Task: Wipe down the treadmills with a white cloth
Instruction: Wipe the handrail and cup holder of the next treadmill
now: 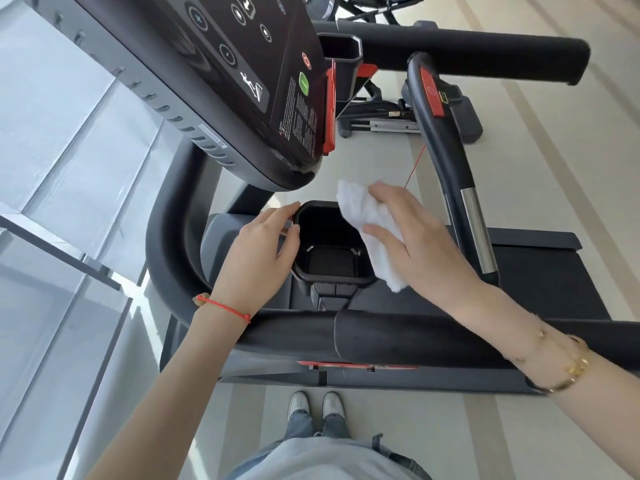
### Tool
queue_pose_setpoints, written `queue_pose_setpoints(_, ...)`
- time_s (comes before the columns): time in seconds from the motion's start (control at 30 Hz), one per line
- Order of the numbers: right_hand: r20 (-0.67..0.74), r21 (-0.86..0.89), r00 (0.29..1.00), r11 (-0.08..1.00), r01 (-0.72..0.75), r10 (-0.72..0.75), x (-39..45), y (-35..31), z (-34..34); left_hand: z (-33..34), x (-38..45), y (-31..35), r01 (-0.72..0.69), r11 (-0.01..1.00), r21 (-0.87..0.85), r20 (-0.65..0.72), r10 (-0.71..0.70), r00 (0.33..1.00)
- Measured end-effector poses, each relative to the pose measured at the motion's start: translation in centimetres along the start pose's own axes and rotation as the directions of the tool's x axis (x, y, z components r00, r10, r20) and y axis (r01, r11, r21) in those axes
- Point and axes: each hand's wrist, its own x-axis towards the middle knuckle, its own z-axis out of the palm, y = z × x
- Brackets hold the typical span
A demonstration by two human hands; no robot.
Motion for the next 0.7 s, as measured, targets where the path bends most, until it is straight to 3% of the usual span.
queue_pose_setpoints(0.07, 0.071, -0.100, 0.997, 0.994, 0.030, -0.023, 2.1, 0.4, 0.8, 0.0, -0.1, 0.2, 0.000, 1.000, 0.012, 0.006, 0.000, 1.000)
queue_pose_setpoints(0.2, 0.347, -0.278, 0.938, 0.954, 0.111, -0.008, 5.8, 1.4, 2.2, 0.0, -0.2, 0.5, 0.038, 0.999, 0.015, 0.001, -0.038, 0.999)
queue_pose_setpoints(0.3, 0.395, -0.396, 0.919, 0.899, 0.190, -0.020, 7.4, 1.2, 2.9, -0.1, -0.2, 0.4, 0.054, 0.998, 0.022, 0.005, -0.054, 0.999)
queue_pose_setpoints(0.37, 0.374, -0.310, 0.925, 0.931, 0.193, -0.067, 7.0, 1.9, 2.7, 0.0, -0.3, 0.3, 0.056, 0.998, 0.012, 0.012, -0.056, 0.998)
queue_pose_setpoints(0.47, 0.247, -0.076, 0.969, 0.996, 0.043, -0.023, 5.1, 3.0, 1.4, 0.1, -0.2, 0.3, 0.062, 0.998, 0.003, 0.015, -0.062, 0.998)
queue_pose_setpoints(0.53, 0.181, -0.066, 0.983, 0.998, 0.019, -0.007, 4.8, 3.1, 1.3, 0.2, -0.1, 0.3, 0.066, 0.998, 0.002, 0.023, -0.066, 0.998)
queue_pose_setpoints(0.7, 0.337, -0.076, 0.941, 0.997, 0.027, 0.000, 7.7, 2.5, 2.2, 0.2, -0.2, 0.4, 0.070, 0.998, -0.005, 0.021, -0.070, 0.997)
